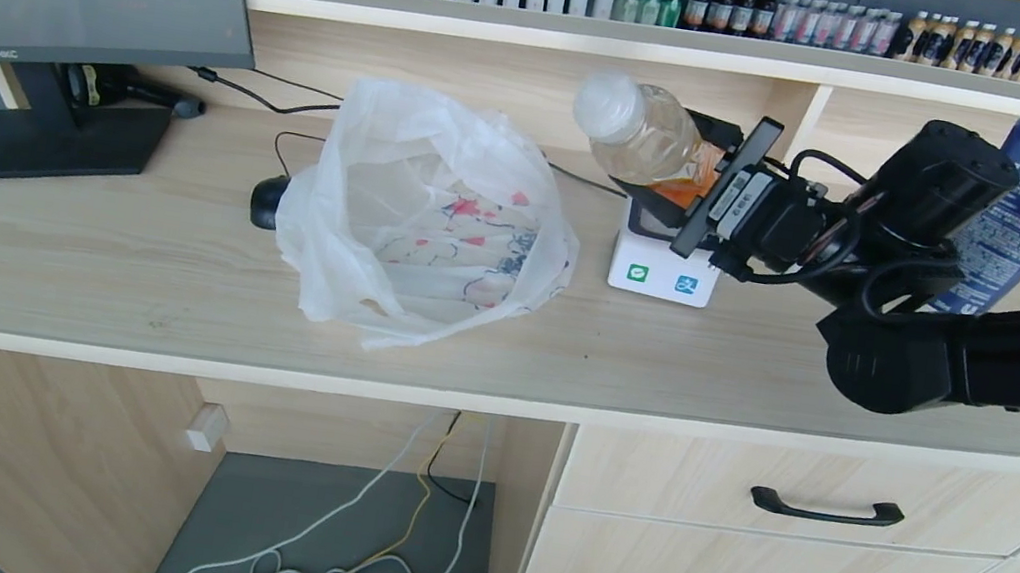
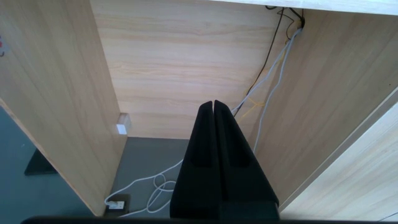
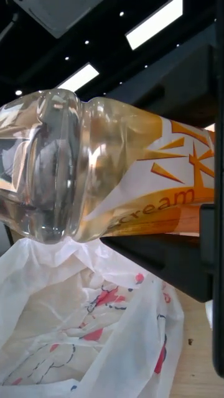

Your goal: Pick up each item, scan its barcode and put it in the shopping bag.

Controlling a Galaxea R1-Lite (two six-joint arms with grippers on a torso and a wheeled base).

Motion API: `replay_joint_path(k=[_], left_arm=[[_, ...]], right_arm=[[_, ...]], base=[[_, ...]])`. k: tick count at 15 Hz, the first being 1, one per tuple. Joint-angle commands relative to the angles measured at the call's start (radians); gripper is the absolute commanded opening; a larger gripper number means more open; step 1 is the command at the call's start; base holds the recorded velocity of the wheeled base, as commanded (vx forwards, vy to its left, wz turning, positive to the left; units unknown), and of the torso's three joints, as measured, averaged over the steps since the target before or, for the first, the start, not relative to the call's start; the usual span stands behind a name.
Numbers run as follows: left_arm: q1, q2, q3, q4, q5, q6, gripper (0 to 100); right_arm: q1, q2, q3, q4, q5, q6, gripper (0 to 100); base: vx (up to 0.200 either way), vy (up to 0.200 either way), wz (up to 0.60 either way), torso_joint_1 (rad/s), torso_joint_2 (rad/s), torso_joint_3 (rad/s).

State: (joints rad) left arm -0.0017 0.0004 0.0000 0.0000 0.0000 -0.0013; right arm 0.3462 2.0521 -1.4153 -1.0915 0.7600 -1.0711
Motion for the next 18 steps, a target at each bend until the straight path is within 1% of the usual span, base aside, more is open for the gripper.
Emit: replay_joint_path(k=[1, 11, 18], left_arm=[[0.000, 0.000, 0.000, 0.000, 0.000, 0.000, 0], [0.000, 0.000, 0.000, 0.000, 0.000, 0.000, 0], [0.000, 0.000, 0.000, 0.000, 0.000, 0.000, 0]], right_arm=[[0.002, 0.010, -0.001, -0.001, 0.004, -0.003, 0], [0.001, 0.022, -0.002, -0.002, 0.004, -0.006, 0], [0.017, 0.039, -0.005, -0.013, -0.002, -0.006, 0]], base=[[0.000, 0.000, 0.00, 0.000, 0.00, 0.000], [0.000, 0.000, 0.00, 0.000, 0.00, 0.000], [0.000, 0.000, 0.00, 0.000, 0.00, 0.000]])
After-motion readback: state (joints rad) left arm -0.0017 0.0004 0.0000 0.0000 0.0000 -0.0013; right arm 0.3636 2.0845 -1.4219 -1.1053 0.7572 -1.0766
